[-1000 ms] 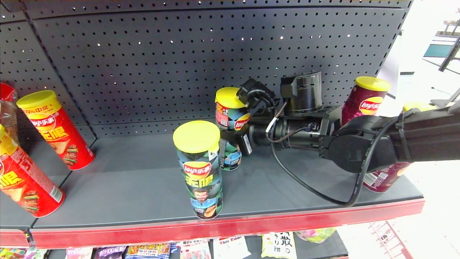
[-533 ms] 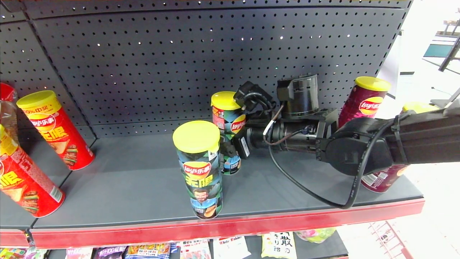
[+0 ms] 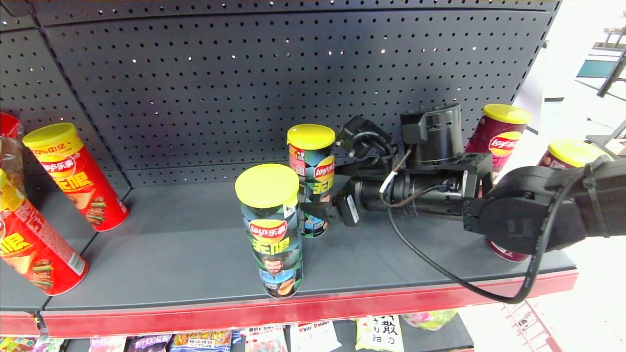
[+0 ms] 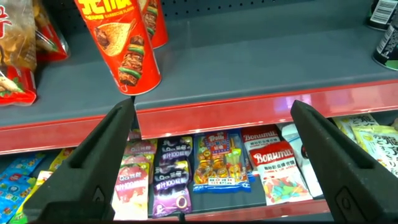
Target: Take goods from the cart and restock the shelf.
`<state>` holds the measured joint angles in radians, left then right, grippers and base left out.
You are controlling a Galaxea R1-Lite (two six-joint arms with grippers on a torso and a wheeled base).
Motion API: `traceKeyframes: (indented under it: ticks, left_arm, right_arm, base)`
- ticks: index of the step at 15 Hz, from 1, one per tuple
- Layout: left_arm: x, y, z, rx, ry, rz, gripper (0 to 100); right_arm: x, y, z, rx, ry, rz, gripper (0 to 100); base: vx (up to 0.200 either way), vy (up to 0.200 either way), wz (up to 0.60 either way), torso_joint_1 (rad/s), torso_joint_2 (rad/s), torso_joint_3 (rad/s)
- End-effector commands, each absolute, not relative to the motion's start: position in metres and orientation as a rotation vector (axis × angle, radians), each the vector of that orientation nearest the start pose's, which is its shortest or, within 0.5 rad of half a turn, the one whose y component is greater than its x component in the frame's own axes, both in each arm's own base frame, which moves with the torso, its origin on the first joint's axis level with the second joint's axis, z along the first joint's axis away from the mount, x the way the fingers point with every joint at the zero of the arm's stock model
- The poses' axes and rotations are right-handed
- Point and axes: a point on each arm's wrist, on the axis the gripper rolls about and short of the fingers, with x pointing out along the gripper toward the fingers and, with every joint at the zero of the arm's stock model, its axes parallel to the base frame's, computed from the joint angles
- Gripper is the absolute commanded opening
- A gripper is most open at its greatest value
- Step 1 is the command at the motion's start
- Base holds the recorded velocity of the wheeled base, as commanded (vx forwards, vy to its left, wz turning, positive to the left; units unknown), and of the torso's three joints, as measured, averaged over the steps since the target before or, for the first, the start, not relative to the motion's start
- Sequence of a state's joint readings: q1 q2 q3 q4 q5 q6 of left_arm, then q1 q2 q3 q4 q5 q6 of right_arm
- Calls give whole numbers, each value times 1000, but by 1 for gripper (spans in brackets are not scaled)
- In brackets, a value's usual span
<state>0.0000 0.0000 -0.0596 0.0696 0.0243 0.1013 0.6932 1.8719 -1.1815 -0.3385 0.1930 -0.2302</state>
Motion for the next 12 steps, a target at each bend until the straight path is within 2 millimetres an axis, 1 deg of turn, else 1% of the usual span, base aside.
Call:
traceKeyframes:
  ticks: [1, 4, 5, 6, 8, 12]
  left_arm:
    - [-27, 1, 84, 101, 14, 24, 100]
    - [-27, 1, 84, 101, 14, 24, 100]
    - [-27, 1, 84, 101, 14, 24, 100]
    - [-27, 1, 84, 101, 14, 24, 100]
    - [-27, 1, 84, 101, 14, 24, 100]
    - [-27, 1, 84, 101, 14, 24, 100]
  right_arm:
    - [267, 227, 203, -302, 248, 912, 100]
    - [258, 218, 196, -311, 280, 913, 100]
    - [255, 215, 188, -318, 311, 913, 100]
    - [255, 213, 183, -321, 329, 907, 100]
    - [256, 208, 175, -336, 364, 863, 100]
    - [271, 207, 159, -369, 414, 740, 100]
  base:
    - [0, 0, 0, 0, 0, 0]
    - [0, 0, 0, 0, 0, 0]
    - [0, 0, 0, 0, 0, 0]
    - [0, 0, 0, 0, 0, 0]
    - [0, 0, 0, 0, 0, 0]
    - [0, 0, 0, 0, 0, 0]
